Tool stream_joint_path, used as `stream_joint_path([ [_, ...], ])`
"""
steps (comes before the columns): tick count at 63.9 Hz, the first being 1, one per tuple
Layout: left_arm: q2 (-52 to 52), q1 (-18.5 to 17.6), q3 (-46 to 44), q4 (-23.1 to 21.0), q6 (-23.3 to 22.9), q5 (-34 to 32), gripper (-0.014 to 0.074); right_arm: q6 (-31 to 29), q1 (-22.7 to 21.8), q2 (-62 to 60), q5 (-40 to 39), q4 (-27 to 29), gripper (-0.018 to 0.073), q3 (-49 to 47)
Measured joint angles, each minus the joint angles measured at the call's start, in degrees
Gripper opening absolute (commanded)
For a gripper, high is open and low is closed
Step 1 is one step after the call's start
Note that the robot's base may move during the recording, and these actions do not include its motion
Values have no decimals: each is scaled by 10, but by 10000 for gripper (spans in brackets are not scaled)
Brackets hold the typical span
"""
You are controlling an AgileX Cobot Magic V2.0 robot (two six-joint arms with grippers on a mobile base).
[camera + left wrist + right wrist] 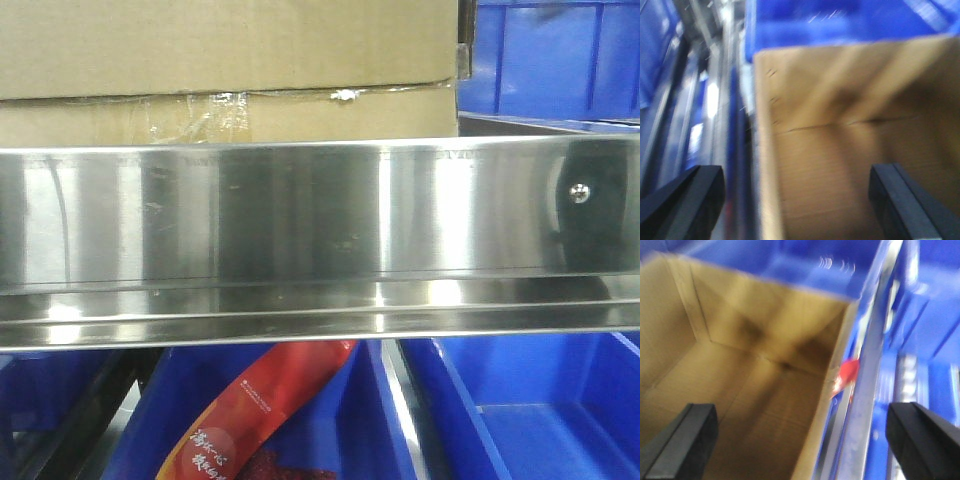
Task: Grab carton from right shelf to conveyor
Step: 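Close both grippers on the carton's opposite side walls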
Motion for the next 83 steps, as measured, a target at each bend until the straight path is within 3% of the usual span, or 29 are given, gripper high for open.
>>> stream_joint_path([
  [21, 53, 18, -1, 20, -1, 1, 485, 6, -63, 62, 1, 54, 559, -1],
  [51, 113, 57, -1, -3, -1, 1, 485, 5, -65, 107, 2, 68, 559, -1],
  [68, 139, 61, -1, -25, 0, 1, 483, 5, -65, 116, 2, 70, 554, -1],
  [73, 143, 61, -1, -34, 0, 1, 461, 5, -65, 119, 2, 70, 496, -1],
  [76, 145, 61, -1, -36, 0, 1, 422, 5, -65, 123, 2, 70, 414, -1],
  [83, 146, 61, -1, -36, 0, 1, 213, 5, -65, 128, 2, 70, 166, -1],
])
